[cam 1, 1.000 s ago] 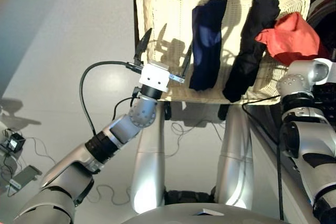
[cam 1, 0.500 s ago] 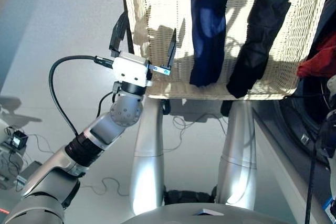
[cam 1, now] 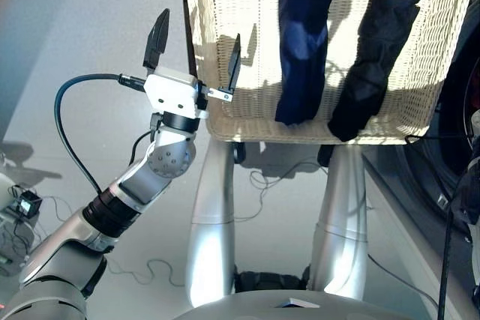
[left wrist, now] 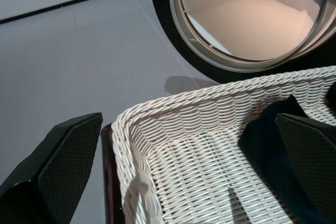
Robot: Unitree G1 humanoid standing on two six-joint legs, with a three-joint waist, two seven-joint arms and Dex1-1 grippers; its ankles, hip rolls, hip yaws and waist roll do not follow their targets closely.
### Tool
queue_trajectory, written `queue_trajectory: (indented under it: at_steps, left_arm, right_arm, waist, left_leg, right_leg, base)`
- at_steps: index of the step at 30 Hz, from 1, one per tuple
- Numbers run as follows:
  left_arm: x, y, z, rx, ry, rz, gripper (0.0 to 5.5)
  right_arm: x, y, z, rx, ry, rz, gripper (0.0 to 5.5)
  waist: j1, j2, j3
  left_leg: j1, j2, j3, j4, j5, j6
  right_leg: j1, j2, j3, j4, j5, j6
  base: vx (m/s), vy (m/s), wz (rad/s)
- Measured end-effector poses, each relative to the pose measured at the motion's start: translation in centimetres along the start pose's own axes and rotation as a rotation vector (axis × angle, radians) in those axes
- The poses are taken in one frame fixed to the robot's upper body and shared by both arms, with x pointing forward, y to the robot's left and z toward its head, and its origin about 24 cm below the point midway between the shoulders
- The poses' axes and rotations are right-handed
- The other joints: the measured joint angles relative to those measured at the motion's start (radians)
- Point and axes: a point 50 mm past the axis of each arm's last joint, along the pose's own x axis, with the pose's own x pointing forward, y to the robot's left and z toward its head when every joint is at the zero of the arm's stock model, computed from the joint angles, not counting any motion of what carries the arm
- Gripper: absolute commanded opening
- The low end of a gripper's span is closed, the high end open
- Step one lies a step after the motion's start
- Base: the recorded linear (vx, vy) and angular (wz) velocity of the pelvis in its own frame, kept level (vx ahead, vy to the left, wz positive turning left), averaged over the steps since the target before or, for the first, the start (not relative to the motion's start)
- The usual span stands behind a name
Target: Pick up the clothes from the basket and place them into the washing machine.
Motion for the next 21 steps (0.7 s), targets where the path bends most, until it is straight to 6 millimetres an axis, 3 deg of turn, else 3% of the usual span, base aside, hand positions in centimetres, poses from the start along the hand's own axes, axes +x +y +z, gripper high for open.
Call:
queue_trajectory:
  at_steps: [4,6,10,12,17,21]
  left_arm:
    - [0.2,-0.6,0.1,-0.045,-0.007,0.018,5.5]
    - [0.3,-0.8,0.1,-0.07,-0.007,0.027,5.5]
    - [0.0,-0.8,-0.2,-0.099,0.012,0.059,5.5]
    - [-0.2,-0.8,-0.8,-0.098,0.036,0.061,5.5]
    - [-0.5,-1.5,-2.3,-0.149,0.111,0.1,5.5]
    - [-1.5,-1.6,-4.4,-0.159,0.211,0.139,5.5]
  right_arm:
    - [-3.6,-0.3,-3.7,0.0,0.12,0.143,5.5]
    - [-5.2,-1.3,-5.6,-0.052,0.173,0.197,5.5]
    - [-8.7,-2.9,-8.0,-0.165,0.247,0.374,5.5]
    - [-10.9,-3.7,-9.0,-0.211,0.294,0.484,5.5]
    - [-16.2,-6.0,-10.2,-0.348,0.379,0.77,5.5]
    - [-19.3,-6.3,-9.8,-0.45,0.353,1.024,5.5]
  waist:
    - [-0.009,0.0,0.0]
    - [-0.01,0.0,0.0]
    - [-0.018,-0.002,0.0]
    - [-0.034,-0.003,0.001]
    - [-0.066,-0.011,0.001]
    - [-0.101,-0.031,0.001]
  left_leg:
    - [0.002,0.005,0.001,0.0,0.0,0.001]
    - [0.005,0.007,0.001,0.0,-0.001,0.001]
    - [0.013,0.012,0.002,-0.003,-0.003,0.003]
    - [0.018,0.013,0.002,-0.004,-0.004,0.004]
    - [0.046,0.021,0.004,-0.019,-0.01,0.004]
    - [0.071,0.028,0.004,-0.029,-0.012,0.0]
  right_leg:
    - [0.003,0.005,0.0,-0.005,0.001,-0.001]
    - [0.007,0.008,0.0,-0.007,0.001,-0.002]
    - [0.019,0.011,-0.001,-0.02,0.004,-0.002]
    - [0.027,0.012,-0.003,-0.027,0.006,0.0]
    - [0.059,0.018,-0.005,-0.053,0.011,0.004]
    - [0.086,0.024,-0.009,-0.068,0.01,0.008]
  base:
    - [0.0,0.0,0.0]
    - [0.0,0.0,0.0]
    - [0.0,0.0,0.0]
    - [0.0,0.0,0.0]
    - [0.0,0.0,0.0]
    - [0.08,-0.013,-0.037]
